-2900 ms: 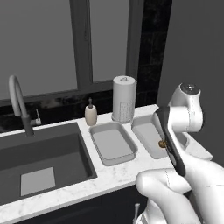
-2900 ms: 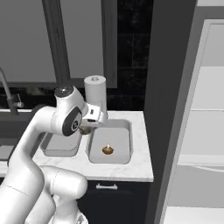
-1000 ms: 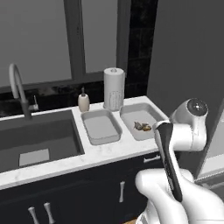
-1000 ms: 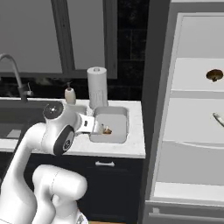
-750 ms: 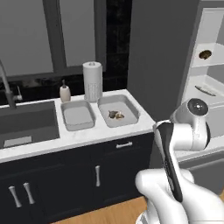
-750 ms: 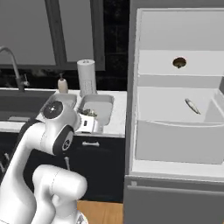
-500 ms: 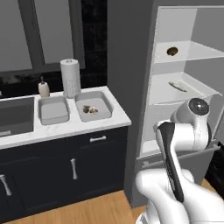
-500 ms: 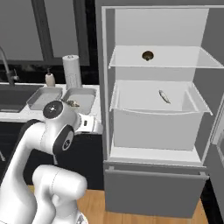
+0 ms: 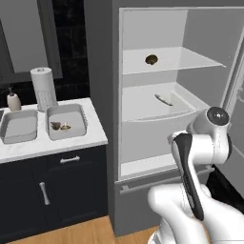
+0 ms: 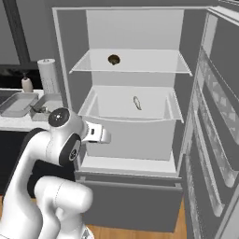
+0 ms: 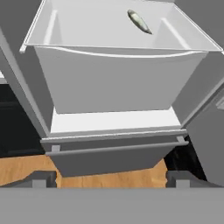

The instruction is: Place one mushroom and one fish in each tupperware on the nearby counter, to pack two identical lunches.

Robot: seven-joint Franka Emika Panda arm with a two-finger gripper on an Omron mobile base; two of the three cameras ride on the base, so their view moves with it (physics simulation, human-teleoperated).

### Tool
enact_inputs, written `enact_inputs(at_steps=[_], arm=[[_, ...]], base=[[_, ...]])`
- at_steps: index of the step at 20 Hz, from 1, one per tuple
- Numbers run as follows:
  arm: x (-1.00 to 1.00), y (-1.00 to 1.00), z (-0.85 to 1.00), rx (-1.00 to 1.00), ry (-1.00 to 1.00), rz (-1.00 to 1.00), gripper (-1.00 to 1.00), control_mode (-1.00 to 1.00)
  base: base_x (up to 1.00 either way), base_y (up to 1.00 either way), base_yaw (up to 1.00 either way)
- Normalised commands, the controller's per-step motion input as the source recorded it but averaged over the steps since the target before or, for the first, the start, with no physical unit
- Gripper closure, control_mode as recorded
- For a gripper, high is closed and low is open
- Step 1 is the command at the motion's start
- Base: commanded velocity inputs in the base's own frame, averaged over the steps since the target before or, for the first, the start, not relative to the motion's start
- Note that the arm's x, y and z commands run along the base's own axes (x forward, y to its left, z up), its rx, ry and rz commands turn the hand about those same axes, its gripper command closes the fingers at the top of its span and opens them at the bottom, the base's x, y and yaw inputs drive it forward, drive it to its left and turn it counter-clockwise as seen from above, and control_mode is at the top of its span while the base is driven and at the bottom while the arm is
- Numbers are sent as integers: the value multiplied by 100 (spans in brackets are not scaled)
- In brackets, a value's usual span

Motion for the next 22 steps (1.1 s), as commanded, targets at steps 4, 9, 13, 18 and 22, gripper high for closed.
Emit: enact_inputs(at_steps=[4,9,13,18,22], arm=[[0,0,0,0,0,0,-100,100],[0,0,0,0,0,0,-100,100],[7,-15,6,3,0,1,-100,-100],[58,-11,86,7,-6,0,-100,-100],[99,34,46,0,-8,0,-100,-100]], base=[[74,-1,1],[73,-37,8],[18,-61,2],[0,0,0],[0,0,0]])
